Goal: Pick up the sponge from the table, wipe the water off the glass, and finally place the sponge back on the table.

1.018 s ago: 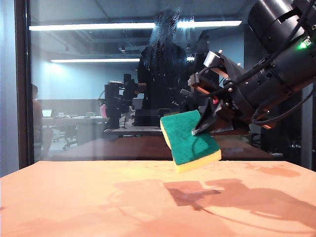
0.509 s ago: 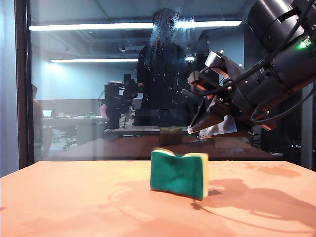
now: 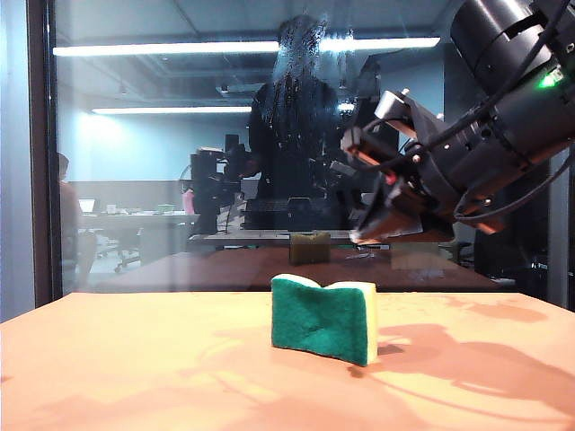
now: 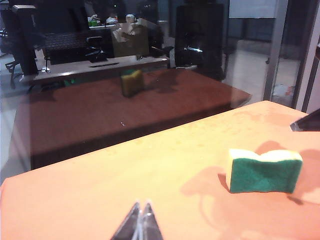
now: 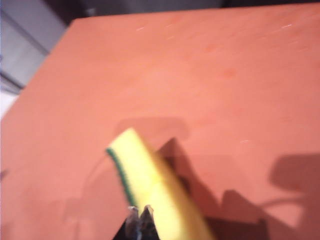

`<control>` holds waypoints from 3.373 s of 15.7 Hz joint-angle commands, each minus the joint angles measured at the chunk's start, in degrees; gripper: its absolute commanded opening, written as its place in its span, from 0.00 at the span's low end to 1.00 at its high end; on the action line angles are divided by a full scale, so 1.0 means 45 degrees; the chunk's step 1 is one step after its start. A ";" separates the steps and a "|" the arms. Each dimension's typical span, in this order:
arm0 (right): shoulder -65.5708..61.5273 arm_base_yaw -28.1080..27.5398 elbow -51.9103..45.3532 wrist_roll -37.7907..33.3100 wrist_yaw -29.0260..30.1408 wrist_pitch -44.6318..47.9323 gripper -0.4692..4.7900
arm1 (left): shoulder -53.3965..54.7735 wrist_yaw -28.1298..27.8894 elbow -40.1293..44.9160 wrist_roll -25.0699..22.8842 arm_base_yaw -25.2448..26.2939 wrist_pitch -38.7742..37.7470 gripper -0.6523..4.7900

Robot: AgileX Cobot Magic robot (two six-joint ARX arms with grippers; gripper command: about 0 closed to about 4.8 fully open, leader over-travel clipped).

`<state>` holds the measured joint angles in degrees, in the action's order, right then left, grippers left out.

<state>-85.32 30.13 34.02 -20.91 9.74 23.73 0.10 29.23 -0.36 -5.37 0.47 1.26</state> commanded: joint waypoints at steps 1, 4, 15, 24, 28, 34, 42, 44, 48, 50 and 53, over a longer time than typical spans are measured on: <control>0.0073 -0.0126 0.0078 0.0427 -0.0529 0.1059 0.08 | 0.0010 0.0034 -0.0039 -0.0010 -0.0005 0.0117 0.11; 0.0437 -0.0593 0.0107 0.1035 -0.0525 0.1564 0.08 | 0.0010 0.0034 -0.0039 -0.0010 -0.0005 0.0117 0.11; 0.4600 -0.4405 0.0068 0.3332 -0.0471 -0.1622 0.08 | 0.0010 0.0034 -0.0039 -0.0044 0.0000 0.0121 0.11; 0.8412 -0.7247 -0.2506 0.3327 0.0209 -0.1705 0.08 | 0.0010 -0.2161 -0.0039 -0.0049 0.0000 0.0121 0.11; 1.0404 -0.7237 -0.3769 0.3322 -0.0068 -0.1637 0.08 | 0.0010 -0.4284 -0.0039 0.0010 0.0000 0.0121 0.11; 1.3270 -0.7232 -0.5416 0.3317 -0.0481 -0.1705 0.08 | 0.0010 -0.6261 -0.0039 0.0583 0.0000 0.0121 0.11; 1.5941 -0.7223 -0.7150 0.3317 -0.0525 -0.2025 0.08 | 0.0010 -0.6256 -0.0024 0.0573 0.0000 0.0121 0.11; 1.6456 -0.7223 -0.7291 0.3322 -0.0525 -0.2356 0.08 | 0.0010 -0.6251 -0.0024 0.0568 0.0000 0.0131 0.11; 1.7136 -0.7223 -0.7378 0.3327 -0.0525 -0.2778 0.08 | 0.0010 -0.6241 -0.0024 0.0568 0.0000 0.0126 0.11; 1.7524 -0.7223 -0.7393 0.3337 -0.0525 -0.3381 0.08 | 0.0010 -0.6241 -0.0029 0.0573 0.0000 0.0121 0.11; 1.8025 -0.7223 -0.7417 0.3419 -0.0529 -0.3614 0.08 | 0.0010 -0.6227 -0.0029 0.0573 0.0000 0.0121 0.11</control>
<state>-4.71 -2.39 0.43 -5.82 7.53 6.79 0.08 1.28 -0.36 -2.96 0.47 1.26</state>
